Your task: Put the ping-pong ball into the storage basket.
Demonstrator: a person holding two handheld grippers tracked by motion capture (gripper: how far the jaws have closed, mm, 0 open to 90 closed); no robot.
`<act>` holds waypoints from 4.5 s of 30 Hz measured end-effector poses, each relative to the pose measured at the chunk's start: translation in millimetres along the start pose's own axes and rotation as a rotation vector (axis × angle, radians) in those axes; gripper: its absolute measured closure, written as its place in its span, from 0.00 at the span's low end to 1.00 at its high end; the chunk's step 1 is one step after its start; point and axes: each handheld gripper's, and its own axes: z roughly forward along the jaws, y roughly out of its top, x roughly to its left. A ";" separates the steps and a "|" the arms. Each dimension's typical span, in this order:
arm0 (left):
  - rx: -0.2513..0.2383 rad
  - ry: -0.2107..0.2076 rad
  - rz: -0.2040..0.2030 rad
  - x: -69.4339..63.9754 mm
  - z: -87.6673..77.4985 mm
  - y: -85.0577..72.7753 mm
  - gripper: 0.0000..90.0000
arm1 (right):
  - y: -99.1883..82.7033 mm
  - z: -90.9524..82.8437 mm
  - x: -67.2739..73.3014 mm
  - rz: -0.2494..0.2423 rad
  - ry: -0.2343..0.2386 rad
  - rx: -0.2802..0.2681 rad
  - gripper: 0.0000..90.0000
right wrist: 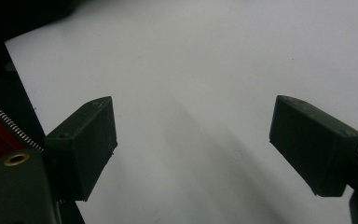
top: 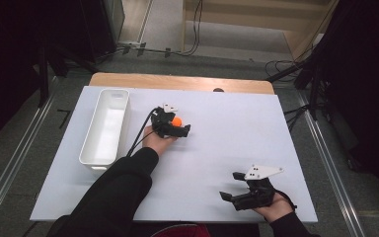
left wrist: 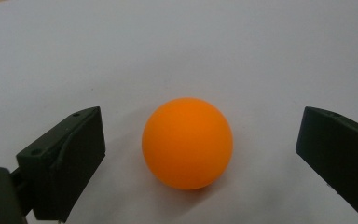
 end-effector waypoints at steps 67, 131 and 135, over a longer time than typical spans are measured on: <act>-0.061 -0.010 0.051 -14.9 -27.1 8.7 0.55 | -0.9 -1.6 0.2 0.002 -0.005 0.003 0.15; 0.006 -0.118 0.093 -22.5 -105.4 42.1 0.55 | -1.0 -1.7 -0.9 0.006 -0.011 0.002 0.15; -0.004 -0.149 0.069 -21.7 -110.4 44.4 0.55 | -1.0 -2.3 -0.1 0.013 -0.013 -0.002 0.15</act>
